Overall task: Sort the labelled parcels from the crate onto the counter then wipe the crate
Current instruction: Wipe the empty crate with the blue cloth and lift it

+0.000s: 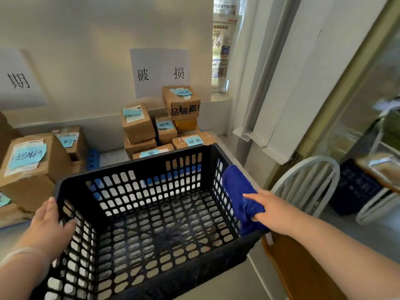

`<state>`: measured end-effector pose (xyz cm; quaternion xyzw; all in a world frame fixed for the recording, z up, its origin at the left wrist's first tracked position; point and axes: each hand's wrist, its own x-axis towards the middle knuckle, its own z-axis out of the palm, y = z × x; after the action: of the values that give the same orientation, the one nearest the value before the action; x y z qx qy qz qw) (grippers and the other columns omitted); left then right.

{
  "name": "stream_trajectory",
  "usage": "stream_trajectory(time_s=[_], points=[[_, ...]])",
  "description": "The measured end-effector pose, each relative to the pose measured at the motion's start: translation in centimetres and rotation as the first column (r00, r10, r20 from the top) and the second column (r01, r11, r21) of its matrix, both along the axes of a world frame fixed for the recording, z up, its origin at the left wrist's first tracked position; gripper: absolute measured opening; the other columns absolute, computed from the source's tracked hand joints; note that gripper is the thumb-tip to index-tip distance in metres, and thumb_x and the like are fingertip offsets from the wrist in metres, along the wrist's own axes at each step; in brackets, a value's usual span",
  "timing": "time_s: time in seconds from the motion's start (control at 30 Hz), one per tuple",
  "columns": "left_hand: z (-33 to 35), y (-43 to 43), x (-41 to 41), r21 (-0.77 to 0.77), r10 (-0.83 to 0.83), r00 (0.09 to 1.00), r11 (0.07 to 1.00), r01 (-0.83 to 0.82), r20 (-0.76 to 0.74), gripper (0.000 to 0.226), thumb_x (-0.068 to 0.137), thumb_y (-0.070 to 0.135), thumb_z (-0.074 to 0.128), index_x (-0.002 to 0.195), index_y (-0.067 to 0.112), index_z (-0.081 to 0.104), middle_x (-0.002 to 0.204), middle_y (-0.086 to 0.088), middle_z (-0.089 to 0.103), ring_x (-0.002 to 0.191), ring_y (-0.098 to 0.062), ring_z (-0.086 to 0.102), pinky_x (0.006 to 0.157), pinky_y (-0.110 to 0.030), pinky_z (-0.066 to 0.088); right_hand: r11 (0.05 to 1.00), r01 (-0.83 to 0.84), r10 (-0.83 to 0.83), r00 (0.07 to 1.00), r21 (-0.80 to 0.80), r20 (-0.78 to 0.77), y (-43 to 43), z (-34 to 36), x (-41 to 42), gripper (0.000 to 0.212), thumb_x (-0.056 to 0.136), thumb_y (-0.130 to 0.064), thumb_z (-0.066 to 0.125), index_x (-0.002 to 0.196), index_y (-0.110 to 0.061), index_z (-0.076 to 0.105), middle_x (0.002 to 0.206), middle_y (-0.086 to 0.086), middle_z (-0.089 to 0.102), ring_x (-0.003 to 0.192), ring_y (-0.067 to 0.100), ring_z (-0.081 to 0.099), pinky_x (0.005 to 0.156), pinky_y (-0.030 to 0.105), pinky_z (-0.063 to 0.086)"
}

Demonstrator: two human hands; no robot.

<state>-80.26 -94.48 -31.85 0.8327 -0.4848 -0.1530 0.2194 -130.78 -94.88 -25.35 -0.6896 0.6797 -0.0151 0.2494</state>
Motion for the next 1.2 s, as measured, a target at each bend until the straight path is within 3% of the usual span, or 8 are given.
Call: stream_trajectory(time_s=[0.17, 0.27, 0.47, 0.67, 0.73, 0.9, 1.03, 1.2], points=[[0.8, 0.2, 0.0, 0.034, -0.050, 0.999, 0.998, 0.051, -0.018, 0.077, 0.095, 0.021, 0.057, 0.156, 0.008, 0.011, 0.163, -0.010, 0.012, 0.150, -0.024, 0.008, 0.122, -0.039, 0.008, 0.987, 0.119, -0.104, 0.986, -0.110, 0.132, 3.8, 0.2, 0.0, 0.024, 0.095, -0.019, 0.055, 0.116, -0.023, 0.065, 0.128, -0.006, 0.055, 0.118, 0.016, 0.055, 0.103, 0.038, 0.045], [1.4, 0.4, -0.3, 0.057, -0.061, 0.996, 0.996, 0.065, -0.068, 0.076, 0.098, 0.026, 0.053, 0.157, 0.012, 0.006, 0.164, -0.004, 0.006, 0.150, -0.021, 0.005, 0.122, -0.039, 0.008, 0.968, 0.129, -0.120, 0.991, -0.214, 0.053, 6.6, -1.1, 1.0, 0.040, 0.095, -0.022, 0.054, 0.135, -0.024, 0.056, 0.147, -0.006, 0.043, 0.135, 0.016, 0.040, 0.115, 0.040, 0.032], [1.6, 0.6, 0.1, 0.078, -0.076, 0.990, 0.993, 0.086, -0.119, 0.074, 0.100, 0.032, 0.048, 0.157, 0.016, 0.003, 0.165, -0.002, 0.003, 0.151, -0.022, 0.005, 0.121, -0.040, 0.010, 0.904, 0.141, -0.143, 0.989, -0.404, 0.024, 12.1, -2.2, 9.2, 0.047, 0.094, -0.029, 0.057, 0.139, -0.032, 0.047, 0.144, -0.009, 0.040, 0.138, 0.018, 0.028, 0.121, 0.042, 0.020], [1.8, 0.5, 0.1, 0.090, -0.081, 0.984, 0.991, 0.096, -0.156, 0.074, 0.100, 0.036, 0.045, 0.157, 0.019, 0.000, 0.165, -0.001, 0.002, 0.150, -0.028, 0.012, 0.119, -0.044, 0.017, 0.930, -0.133, 0.158, 0.986, -0.344, 0.045, 15.6, -2.4, 22.5, 0.052, 0.089, -0.041, 0.040, 0.140, -0.038, 0.040, 0.147, -0.005, 0.037, 0.144, 0.025, 0.020, 0.114, 0.036, -0.021], [1.8, 0.5, 0.1, 0.091, -0.089, 0.984, 0.990, 0.104, -0.155, 0.074, 0.100, 0.036, 0.044, 0.157, 0.018, -0.001, 0.165, -0.002, 0.002, 0.149, -0.029, 0.012, 0.119, -0.044, 0.018, 0.894, -0.300, 0.324, 0.946, -0.332, 0.018, 16.2, -3.1, 26.1, 0.055, 0.083, -0.041, 0.048, 0.137, -0.039, 0.040, 0.141, 0.000, 0.045, 0.137, 0.029, 0.033, 0.117, 0.038, -0.014], [1.8, 0.7, 0.4, 0.078, -0.094, 0.976, 0.991, 0.111, -0.196, 0.074, 0.101, 0.036, 0.043, 0.157, 0.019, -0.002, 0.165, -0.002, 0.002, 0.149, -0.031, 0.014, 0.119, -0.046, 0.018, 0.786, -0.492, 0.454, 0.870, -0.374, -0.192, 16.3, -4.1, 27.7, 0.074, 0.069, -0.059, 0.062, 0.137, -0.043, 0.037, 0.129, -0.009, 0.057, 0.118, 0.018, 0.051, 0.112, 0.041, 0.039], [1.9, 0.7, 0.3, 0.080, -0.099, 0.973, 0.990, 0.118, -0.207, 0.073, 0.101, 0.037, 0.042, 0.157, 0.020, -0.002, 0.165, -0.001, 0.001, 0.148, -0.032, 0.016, 0.118, -0.047, 0.020, 0.757, -0.489, 0.416, 0.872, -0.433, -0.256, 16.2, -5.2, 21.1, 0.064, 0.083, -0.038, 0.052, 0.145, -0.039, 0.037, 0.139, -0.004, 0.054, 0.132, 0.022, 0.043, 0.116, 0.043, 0.026], [1.9, 0.8, 0.4, 0.081, -0.104, 0.969, 0.989, 0.125, -0.223, 0.073, 0.101, 0.038, 0.040, 0.157, 0.020, -0.004, 0.165, 0.000, 0.000, 0.149, -0.030, 0.014, 0.117, -0.045, 0.019, 0.907, -0.139, 0.029, 0.963, -0.398, -0.269, 16.0, -4.7, 13.5, 0.083, 0.079, -0.023, 0.068, 0.148, -0.041, 0.026, 0.149, -0.002, 0.042, 0.143, 0.023, 0.027, 0.114, 0.051, 0.032]])
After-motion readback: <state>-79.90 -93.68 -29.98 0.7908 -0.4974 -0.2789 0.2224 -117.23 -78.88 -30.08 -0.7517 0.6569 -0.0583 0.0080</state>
